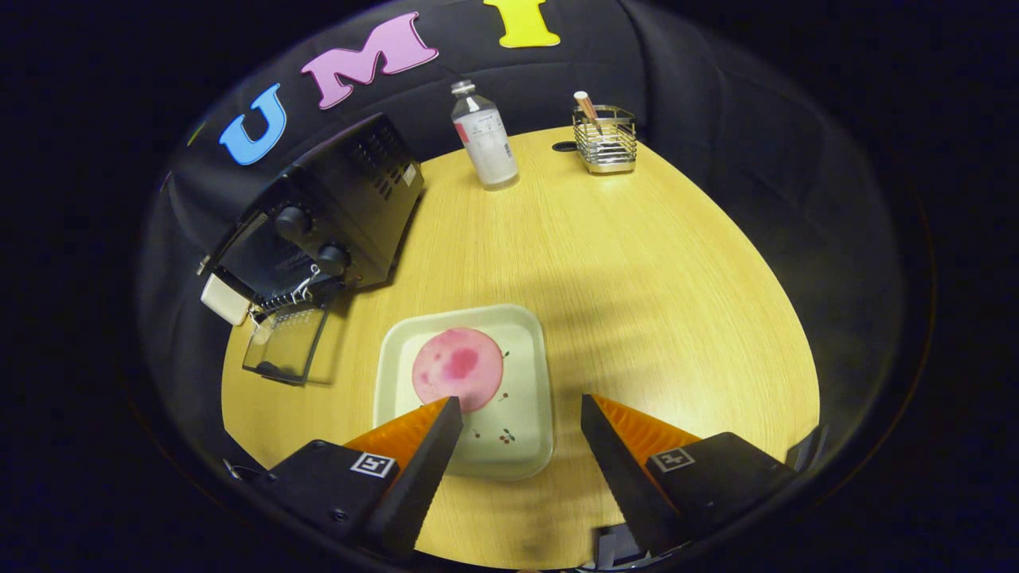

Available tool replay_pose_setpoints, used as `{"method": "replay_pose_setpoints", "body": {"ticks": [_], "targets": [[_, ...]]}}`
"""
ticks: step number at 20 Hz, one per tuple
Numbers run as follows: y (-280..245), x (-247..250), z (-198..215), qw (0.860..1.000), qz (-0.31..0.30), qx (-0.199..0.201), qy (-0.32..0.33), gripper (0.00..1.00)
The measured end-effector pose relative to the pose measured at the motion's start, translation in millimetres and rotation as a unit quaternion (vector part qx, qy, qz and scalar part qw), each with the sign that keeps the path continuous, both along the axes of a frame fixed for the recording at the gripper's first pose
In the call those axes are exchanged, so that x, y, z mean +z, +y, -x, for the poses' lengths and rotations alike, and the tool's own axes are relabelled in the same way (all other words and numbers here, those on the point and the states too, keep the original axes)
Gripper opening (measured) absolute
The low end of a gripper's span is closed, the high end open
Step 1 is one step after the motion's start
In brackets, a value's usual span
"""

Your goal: Open the toaster oven, put the food inside, and close the toaster oven door.

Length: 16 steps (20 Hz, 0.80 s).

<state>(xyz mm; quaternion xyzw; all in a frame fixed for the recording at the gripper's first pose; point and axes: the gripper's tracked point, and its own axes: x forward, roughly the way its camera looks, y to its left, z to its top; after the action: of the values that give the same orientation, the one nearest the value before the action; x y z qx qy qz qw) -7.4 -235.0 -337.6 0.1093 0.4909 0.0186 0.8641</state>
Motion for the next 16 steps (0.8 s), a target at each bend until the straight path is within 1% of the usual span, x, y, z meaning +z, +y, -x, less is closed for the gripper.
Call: {"method": "replay_pose_setpoints", "body": {"ticks": [4, 5, 6, 9, 13, 14, 16], "targets": [[9, -14, 4, 1.000, 0.000, 0.015, 0.015, 1.00], [9, -12, 0, 1.000, 0.001, 0.016, 0.005, 1.00], [11, -13, 3, 1.000, 0.000, 0.021, 0.012, 1.00], [13, -12, 2, 1.000, -0.001, 0.023, 0.008, 1.00], [9, -15, 3, 1.000, 0.012, 0.023, 0.007, 0.97], [7, -16, 2, 1.000, 0.018, 0.022, 0.008, 0.94], [2, -16, 6, 0.999, 0.031, 0.021, 0.008, 0.81]]}}
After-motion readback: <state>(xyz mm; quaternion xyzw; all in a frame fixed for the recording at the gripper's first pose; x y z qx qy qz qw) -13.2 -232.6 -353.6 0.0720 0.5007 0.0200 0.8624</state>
